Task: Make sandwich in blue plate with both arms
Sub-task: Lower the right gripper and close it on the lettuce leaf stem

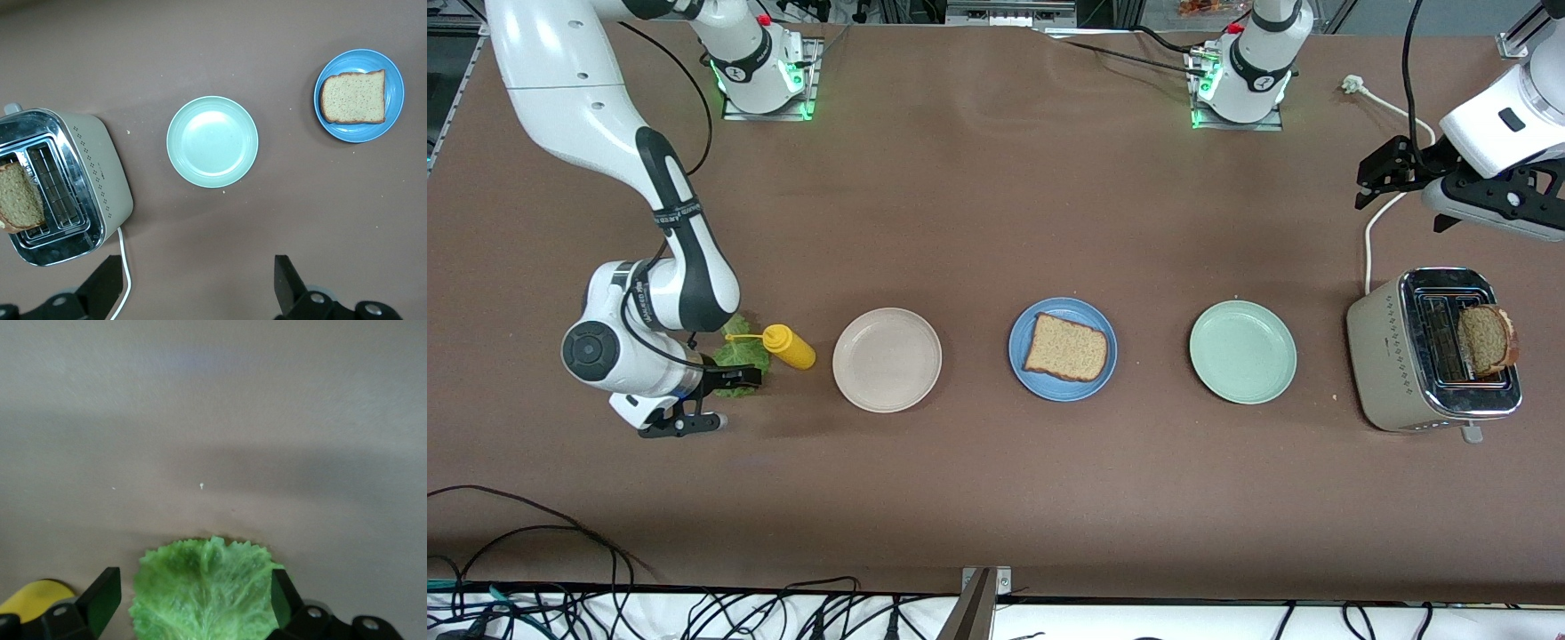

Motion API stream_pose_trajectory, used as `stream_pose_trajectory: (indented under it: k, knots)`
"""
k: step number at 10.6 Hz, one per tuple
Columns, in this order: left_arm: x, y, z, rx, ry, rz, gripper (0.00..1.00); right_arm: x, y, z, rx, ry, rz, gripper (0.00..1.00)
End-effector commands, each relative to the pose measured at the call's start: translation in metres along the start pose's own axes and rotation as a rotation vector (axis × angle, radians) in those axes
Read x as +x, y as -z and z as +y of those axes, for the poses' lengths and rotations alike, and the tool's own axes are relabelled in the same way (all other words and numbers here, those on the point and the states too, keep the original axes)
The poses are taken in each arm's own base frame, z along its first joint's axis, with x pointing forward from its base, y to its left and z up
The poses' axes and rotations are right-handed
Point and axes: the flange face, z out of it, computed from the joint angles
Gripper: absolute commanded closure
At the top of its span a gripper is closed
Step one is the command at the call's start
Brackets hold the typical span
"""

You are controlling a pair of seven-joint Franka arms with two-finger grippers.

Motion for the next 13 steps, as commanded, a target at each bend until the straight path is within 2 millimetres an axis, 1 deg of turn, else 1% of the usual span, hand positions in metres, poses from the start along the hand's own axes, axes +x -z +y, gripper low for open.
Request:
stream_pose_trajectory:
  k: [1, 3, 4, 6, 7, 9, 10, 11, 12, 13]
  knots:
    - [-0.003, 0.004, 0.005, -0.021, -0.003, 0.001, 0.0, -0.008, -0.024, -0.002, 0.016, 0.092, 0.031, 0.03]
    - [-0.002, 0.003, 0.005, -0.021, -0.008, 0.0, 0.0, -0.011, -0.031, -0.002, 0.017, 0.133, 0.024, 0.25]
    - [0.0, 0.001, 0.006, -0.024, -0.006, -0.004, 0.0, -0.011, -0.033, -0.002, 0.018, 0.135, 0.019, 0.43]
    - [0.001, 0.0, 0.008, -0.024, -0.011, -0.006, 0.0, -0.009, -0.027, -0.002, 0.018, 0.136, 0.024, 1.0]
    - [0.001, 0.001, 0.012, -0.024, -0.017, -0.006, 0.0, -0.008, -0.022, -0.003, 0.018, 0.138, 0.027, 1.0]
    - [0.003, -0.001, 0.012, -0.025, -0.018, -0.009, 0.0, -0.009, -0.002, -0.01, 0.027, 0.149, 0.019, 1.0]
    - [0.001, -0.001, 0.007, -0.026, -0.012, -0.012, 0.0, -0.009, 0.015, -0.017, 0.034, 0.157, 0.025, 1.0]
    - [-0.001, -0.001, 0.005, -0.028, -0.009, -0.021, 0.0, -0.01, 0.026, -0.021, 0.04, 0.164, 0.021, 1.0]
    - [-0.002, 0.0, 0.005, -0.029, -0.008, -0.027, 0.0, -0.011, 0.04, -0.023, 0.041, 0.166, 0.027, 1.0]
    - [-0.002, 0.008, 0.007, -0.024, -0.007, -0.012, 0.0, -0.011, 0.061, -0.026, 0.039, 0.174, 0.045, 1.0]
